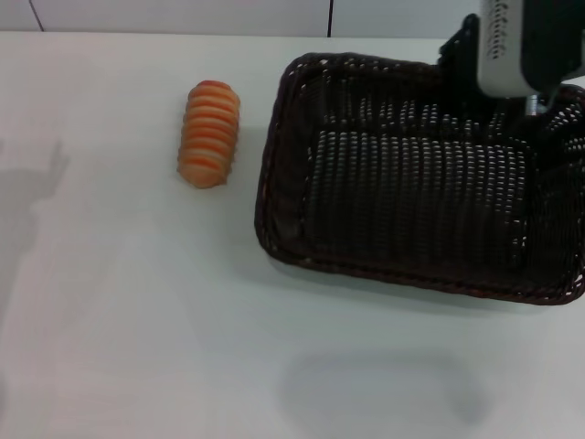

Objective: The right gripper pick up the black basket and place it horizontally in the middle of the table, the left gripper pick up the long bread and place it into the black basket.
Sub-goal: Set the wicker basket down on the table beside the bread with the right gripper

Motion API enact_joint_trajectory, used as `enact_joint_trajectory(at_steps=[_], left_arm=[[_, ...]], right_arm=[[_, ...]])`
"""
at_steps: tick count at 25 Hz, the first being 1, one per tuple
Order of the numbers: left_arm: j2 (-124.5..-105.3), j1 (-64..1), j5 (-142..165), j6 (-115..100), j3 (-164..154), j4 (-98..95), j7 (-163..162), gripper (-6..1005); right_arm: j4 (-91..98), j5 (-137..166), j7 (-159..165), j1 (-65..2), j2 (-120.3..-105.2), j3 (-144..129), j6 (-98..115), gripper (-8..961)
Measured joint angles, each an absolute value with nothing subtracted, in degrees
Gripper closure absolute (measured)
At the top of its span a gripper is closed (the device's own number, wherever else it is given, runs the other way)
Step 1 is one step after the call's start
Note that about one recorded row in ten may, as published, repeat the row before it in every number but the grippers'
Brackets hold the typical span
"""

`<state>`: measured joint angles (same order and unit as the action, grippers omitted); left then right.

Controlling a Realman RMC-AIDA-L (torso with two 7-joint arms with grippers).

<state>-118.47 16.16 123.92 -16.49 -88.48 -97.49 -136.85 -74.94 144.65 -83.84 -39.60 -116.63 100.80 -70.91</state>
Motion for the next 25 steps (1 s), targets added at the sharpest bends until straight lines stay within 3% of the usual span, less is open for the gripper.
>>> enact_joint_trajectory(at_steps=[25], left_arm=[[-118.41, 16.61, 123.93, -15.28, -89.21, -96.81, -136.72, 204]], right_arm=[[-77.20, 152.42, -70.34, -41.72, -117.52, 85.64, -68.16, 650]])
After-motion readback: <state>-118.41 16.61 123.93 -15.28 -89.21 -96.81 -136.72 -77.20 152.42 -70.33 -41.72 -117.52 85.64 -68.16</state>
